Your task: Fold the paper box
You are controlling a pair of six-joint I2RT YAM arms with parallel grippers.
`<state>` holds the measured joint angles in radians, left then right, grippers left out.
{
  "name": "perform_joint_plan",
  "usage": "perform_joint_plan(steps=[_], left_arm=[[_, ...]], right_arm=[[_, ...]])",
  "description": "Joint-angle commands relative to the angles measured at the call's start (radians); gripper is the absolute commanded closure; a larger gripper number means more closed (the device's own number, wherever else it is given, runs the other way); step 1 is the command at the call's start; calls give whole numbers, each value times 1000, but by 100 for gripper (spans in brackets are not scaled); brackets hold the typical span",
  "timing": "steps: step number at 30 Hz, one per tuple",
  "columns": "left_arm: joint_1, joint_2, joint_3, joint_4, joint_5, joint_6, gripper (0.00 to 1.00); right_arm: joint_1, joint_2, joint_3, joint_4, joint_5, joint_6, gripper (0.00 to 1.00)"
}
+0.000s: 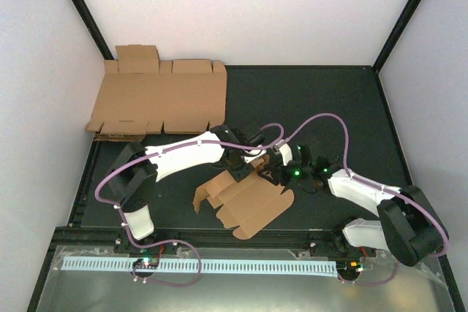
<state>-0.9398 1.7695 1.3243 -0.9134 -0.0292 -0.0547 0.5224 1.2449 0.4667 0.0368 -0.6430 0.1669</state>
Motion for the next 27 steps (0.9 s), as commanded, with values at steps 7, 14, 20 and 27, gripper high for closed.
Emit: perform_joint_plan(steps=[7,14,20,27], left_arm=[[-17,13,-7,31,78,25,53],[-16,-1,-5,48,140,32,53],[-16,-4,-2,47,184,38,53],[-16,9,8,33,214,29,53]], right_arm=[[7,22,-78,236,-52,75,52],[8,50,-112,302,-53,119,52],[11,56,-146,395,-57,148,54],[14,85,-192,550,-47,167,55]])
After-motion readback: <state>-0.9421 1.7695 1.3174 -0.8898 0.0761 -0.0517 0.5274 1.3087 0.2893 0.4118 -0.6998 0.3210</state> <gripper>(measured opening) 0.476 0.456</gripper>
